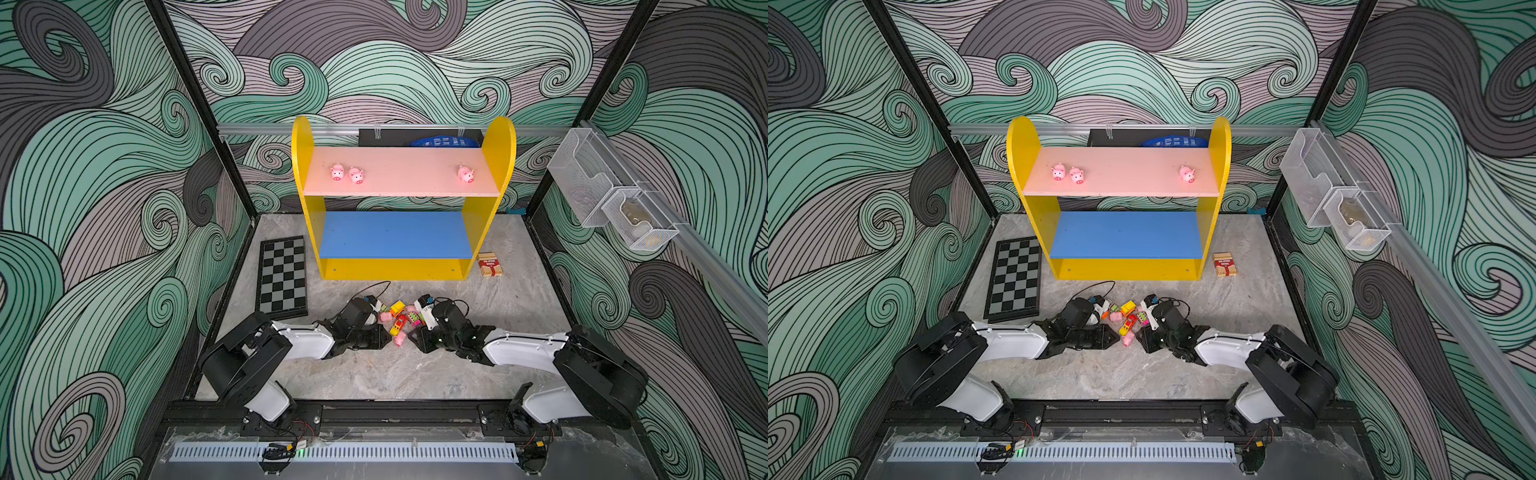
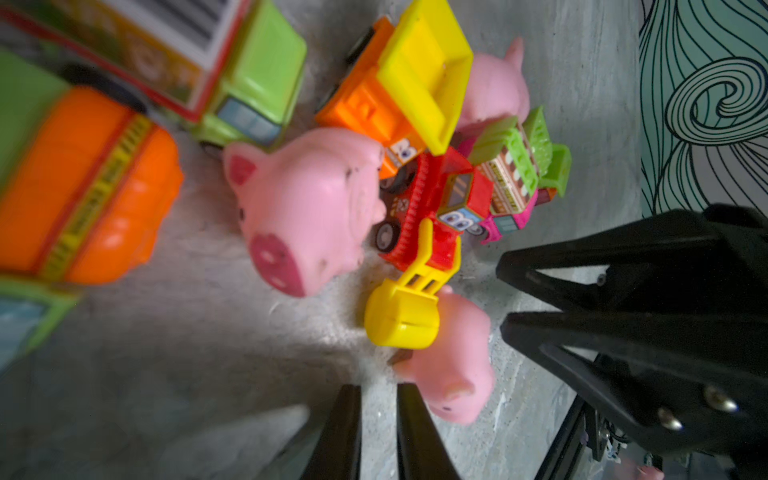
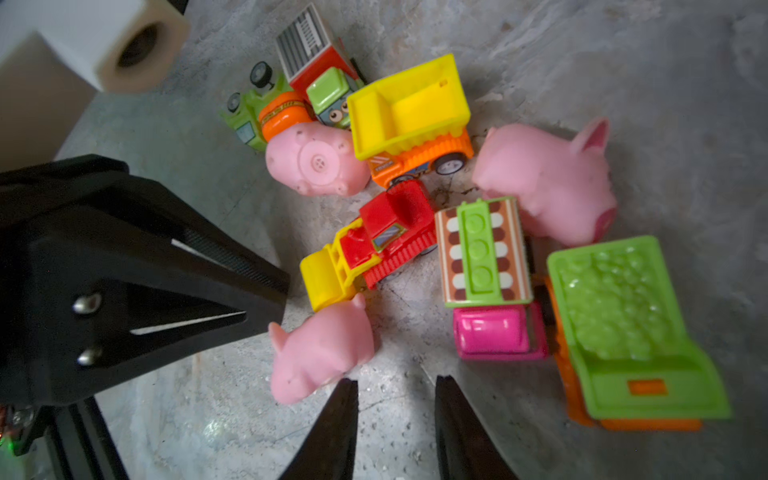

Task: Organize plastic toys on shelves
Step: Pick up the plastic toy at the center of the board.

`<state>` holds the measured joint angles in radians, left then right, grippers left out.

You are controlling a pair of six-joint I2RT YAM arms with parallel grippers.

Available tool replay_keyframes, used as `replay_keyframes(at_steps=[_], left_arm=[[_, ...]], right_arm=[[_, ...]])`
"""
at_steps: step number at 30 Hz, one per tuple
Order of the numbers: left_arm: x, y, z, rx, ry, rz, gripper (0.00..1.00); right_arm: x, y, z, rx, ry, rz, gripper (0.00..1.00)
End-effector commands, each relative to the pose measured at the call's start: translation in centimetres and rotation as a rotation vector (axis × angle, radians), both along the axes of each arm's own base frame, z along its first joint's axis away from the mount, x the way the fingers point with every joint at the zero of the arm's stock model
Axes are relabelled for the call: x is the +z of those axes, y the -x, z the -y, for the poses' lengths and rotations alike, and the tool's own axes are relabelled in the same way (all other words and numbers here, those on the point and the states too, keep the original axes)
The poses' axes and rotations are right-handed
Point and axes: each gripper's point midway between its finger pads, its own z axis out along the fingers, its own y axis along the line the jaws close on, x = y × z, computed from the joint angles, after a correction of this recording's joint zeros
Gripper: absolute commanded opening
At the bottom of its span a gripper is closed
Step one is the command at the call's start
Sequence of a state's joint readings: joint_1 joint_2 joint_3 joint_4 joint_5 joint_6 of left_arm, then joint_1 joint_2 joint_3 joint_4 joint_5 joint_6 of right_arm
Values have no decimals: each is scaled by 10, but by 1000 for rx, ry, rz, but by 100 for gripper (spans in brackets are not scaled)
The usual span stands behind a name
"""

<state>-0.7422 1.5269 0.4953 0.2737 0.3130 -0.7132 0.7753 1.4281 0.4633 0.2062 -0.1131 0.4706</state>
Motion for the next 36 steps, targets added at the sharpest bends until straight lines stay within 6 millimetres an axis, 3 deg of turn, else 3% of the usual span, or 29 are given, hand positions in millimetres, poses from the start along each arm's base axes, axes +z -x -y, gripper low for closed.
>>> replay_keyframes(at_steps=[1,13,21,28,36], left_arm=[[9,-7,-1,25,-14,36,20],[12,-6,12,-18,40,25,21],[17,-2,23,-64,93,19,23],[19,3,29,-98,122,9,23],[36,3,36,-128,160,33,26]], right_arm=[[13,9,-15,74,-64,-14,38],[18,10,-27,95,-76,-11,41],[5,6,-25,59,-38,-34,40],[-3,11,-11,23,-10,-38,38],[-17,15,13,-56,50,-43,38]])
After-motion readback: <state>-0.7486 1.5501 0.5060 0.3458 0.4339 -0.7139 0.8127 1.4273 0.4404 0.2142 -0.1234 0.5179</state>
